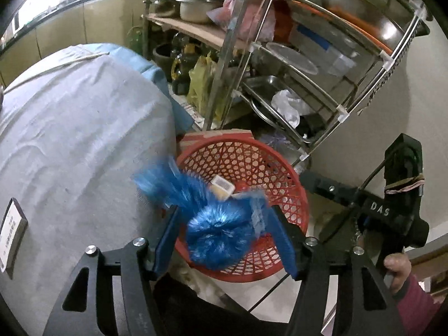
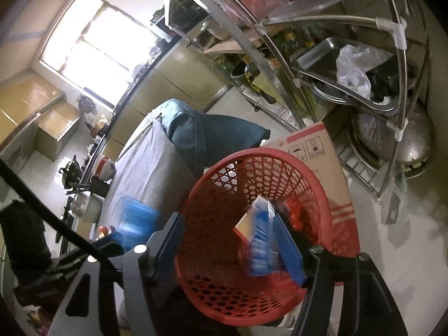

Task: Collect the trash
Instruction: 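Carry both items to the red basket and open both grippers over it, then move both grippers back over the table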

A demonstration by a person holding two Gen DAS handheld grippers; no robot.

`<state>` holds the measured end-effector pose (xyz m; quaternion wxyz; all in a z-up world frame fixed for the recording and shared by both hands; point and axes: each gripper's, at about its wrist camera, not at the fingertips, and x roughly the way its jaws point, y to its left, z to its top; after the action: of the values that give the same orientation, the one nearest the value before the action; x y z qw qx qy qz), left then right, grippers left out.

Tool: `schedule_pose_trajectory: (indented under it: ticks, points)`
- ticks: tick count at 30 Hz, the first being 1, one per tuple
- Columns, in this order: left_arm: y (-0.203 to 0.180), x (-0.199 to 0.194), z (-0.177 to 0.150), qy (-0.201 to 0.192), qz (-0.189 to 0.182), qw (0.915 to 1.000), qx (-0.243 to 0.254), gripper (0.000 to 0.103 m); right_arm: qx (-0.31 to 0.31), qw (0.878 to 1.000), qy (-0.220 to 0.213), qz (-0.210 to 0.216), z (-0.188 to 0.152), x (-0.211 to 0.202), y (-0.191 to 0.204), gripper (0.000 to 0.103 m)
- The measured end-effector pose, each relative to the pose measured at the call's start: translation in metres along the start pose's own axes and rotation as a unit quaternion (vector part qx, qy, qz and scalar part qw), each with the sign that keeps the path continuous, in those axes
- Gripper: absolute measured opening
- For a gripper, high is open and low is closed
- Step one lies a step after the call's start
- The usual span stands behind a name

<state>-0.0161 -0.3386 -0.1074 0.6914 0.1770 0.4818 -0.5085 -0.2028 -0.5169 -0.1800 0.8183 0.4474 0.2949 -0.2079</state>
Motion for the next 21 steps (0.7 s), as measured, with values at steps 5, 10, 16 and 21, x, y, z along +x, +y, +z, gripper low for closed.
schedule_pose_trajectory:
  ticks: [5, 10, 16, 21]
  points:
    - [0.017, -0.012, -0.007, -0.009, 0.001, 0.9998, -0.019, 0.066, -0.012, 1.000, -0.015, -0.005, 0.002, -0.004, 0.010, 0.069]
    - [0.046, -0.030, -0.026, -0.019, 0.013, 0.9981, -0.058, 0.067, -0.041, 0.999, -0.011, -0.003, 0.001, 0.002, 0.032, 0.069]
    - [0.084, -0.062, -0.057, -0.042, 0.052, 0.9922, -0.105, 0.068, -0.076, 0.997, 0.011, 0.009, -0.008, 0.020, 0.068, 0.069]
    - [0.120, -0.092, -0.089, -0.065, 0.093, 0.9833, -0.142, 0.068, -0.109, 0.994, 0.022, 0.022, -0.015, 0.030, 0.104, 0.069]
